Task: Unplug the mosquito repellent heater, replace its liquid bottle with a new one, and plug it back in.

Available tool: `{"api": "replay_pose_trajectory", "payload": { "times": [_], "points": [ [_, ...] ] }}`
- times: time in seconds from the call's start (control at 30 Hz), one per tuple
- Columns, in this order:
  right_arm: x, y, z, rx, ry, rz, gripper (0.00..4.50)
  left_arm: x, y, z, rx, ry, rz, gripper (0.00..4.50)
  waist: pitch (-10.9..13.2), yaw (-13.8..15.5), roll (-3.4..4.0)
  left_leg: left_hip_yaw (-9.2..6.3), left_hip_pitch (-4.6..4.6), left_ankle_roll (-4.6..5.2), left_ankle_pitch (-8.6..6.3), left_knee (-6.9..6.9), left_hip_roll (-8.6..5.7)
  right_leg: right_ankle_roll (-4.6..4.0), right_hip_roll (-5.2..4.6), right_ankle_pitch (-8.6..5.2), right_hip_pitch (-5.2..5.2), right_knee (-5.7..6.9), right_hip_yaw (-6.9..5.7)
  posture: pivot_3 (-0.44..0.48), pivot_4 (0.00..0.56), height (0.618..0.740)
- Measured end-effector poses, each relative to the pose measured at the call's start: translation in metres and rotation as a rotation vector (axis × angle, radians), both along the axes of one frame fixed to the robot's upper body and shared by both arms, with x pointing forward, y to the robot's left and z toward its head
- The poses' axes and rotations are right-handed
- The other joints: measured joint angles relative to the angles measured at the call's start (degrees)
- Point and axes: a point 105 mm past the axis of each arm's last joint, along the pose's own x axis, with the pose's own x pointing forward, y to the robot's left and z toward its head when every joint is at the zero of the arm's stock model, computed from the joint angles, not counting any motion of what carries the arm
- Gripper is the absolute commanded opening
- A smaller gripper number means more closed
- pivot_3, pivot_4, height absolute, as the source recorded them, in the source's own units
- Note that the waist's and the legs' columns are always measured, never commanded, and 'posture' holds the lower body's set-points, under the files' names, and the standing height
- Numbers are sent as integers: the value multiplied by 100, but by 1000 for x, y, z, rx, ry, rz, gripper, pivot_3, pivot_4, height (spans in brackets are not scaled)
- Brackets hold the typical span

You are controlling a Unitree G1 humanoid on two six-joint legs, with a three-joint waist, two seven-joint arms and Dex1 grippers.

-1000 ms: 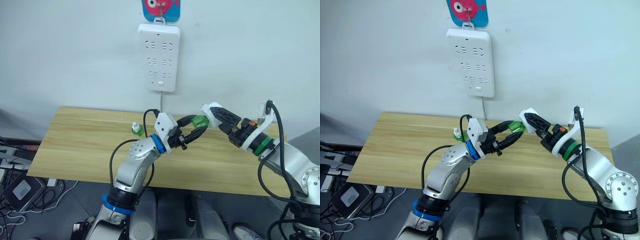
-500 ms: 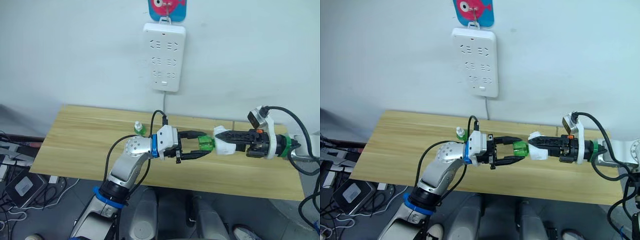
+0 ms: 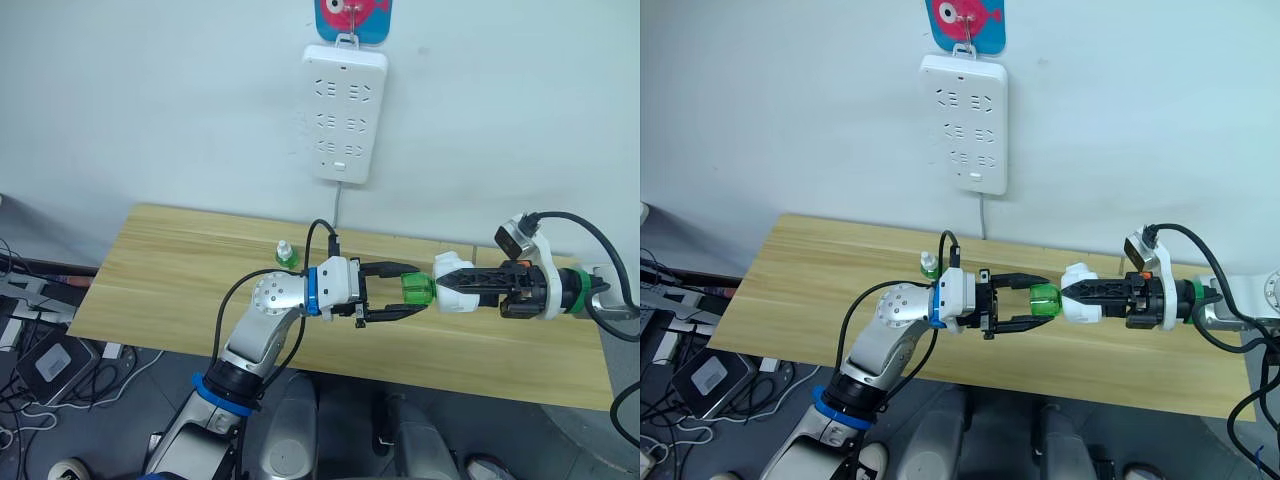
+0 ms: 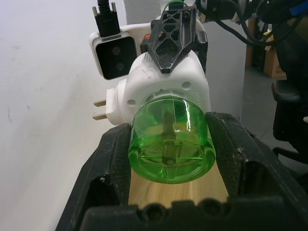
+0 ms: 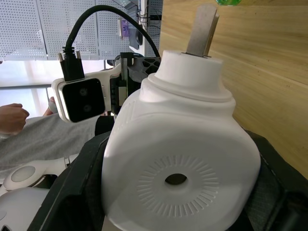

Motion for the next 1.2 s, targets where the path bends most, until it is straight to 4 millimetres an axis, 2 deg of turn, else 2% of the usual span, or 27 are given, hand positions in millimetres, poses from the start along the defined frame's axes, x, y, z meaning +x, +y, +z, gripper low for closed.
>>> {"api": "replay_pose_trajectory", "payload": {
  "times": [0.13, 0.23, 0.33, 0.5, 0.6, 0.63, 0.83, 0.97, 1.03, 1.1, 1.17, 1.2],
  "points": [
    [0, 1, -1, -3, -8, -5, 3129, 0, 0, 0, -1, 14, 0, 2249, 0, 2, 0, -1, -1, 0, 0, 1, 0, 0, 0, 0, 1, 0, -1, 345, 293, 740],
    [0, 1, -1, -39, -44, -15, 3129, 1, -1, -3, -8, 155, -8, 2249, 0, 4, 0, -1, -2, 0, 0, 3, -1, 2, 0, 0, 0, 1, -1, 343, 288, 740],
    [-2, 1, 3, -99, -117, 0, 3129, 2, -2, -4, -9, 479, -59, 2249, 0, -27, 0, -15, -5, 0, 0, 15, 2, 14, 3, -8, 1, 9, -18, 343, 288, 740],
    [-5, 3, 18, -55, -194, 32, 3129, 10, 3, 11, -142, 1219, -221, 2249, 0, -77, -1, -46, -13, 5, -3, 58, 3, 18, 6, -7, 21, 13, -45, 342, 288, 740],
    [-5, 8, 18, -63, -206, 55, 3129, 10, 10, 6, -138, 1420, -258, 2249, 1, -96, -1, -47, -16, 6, -4, 67, 1, 23, 5, -4, 24, 11, -42, 331, 290, 740],
    [-7, 10, 16, -61, -195, 73, 3129, 7, 12, 5, -115, 1441, -270, 2599, 0, -101, -1, -46, -15, 5, -3, 66, 2, 23, 5, -3, 24, 13, -41, 329, 290, 740],
    [-16, 18, 15, -50, -186, 135, 3129, 6, 14, 8, -129, 1442, -270, 4496, 0, -48, 0, -50, -13, 2, -2, 70, 3, 15, 3, 2, 27, 17, -45, 324, 294, 740],
    [-17, 18, 15, -34, -177, 133, 3129, 19, 20, 9, -176, 1388, -191, 4500, 0, -39, 0, -46, -13, 2, -2, 75, 1, 20, 1, 4, 30, 15, -40, 316, 295, 740],
    [-15, 15, 14, -26, -164, 114, 3129, 25, 31, 12, -146, 1262, -111, 4500, 1, -39, -1, -45, -12, 2, -1, 73, 2, 17, 2, 6, 29, 15, -39, 316, 296, 740],
    [-9, 8, 12, -20, -141, 63, 3129, 28, 47, 24, -107, 1042, -44, 4500, 0, -46, -1, -36, -9, 2, -1, 67, 4, -10, 3, 22, 26, 13, -34, 317, 297, 740],
    [0, -1, 9, -15, -116, -3, 3129, 24, 57, 36, -55, 715, -6, 4500, -1, -40, 2, -24, -6, 2, -2, 57, 3, -12, 2, 23, 24, 7, -25, 321, 299, 740],
    [5, -6, 8, -11, -103, -39, 3129, 22, 59, 36, -24, 499, 20, 4500, -4, -25, 6, -8, 1, 2, -2, 51, 0, -15, -5, 24, 25, 2, -14, 321, 299, 740]
  ]
}}
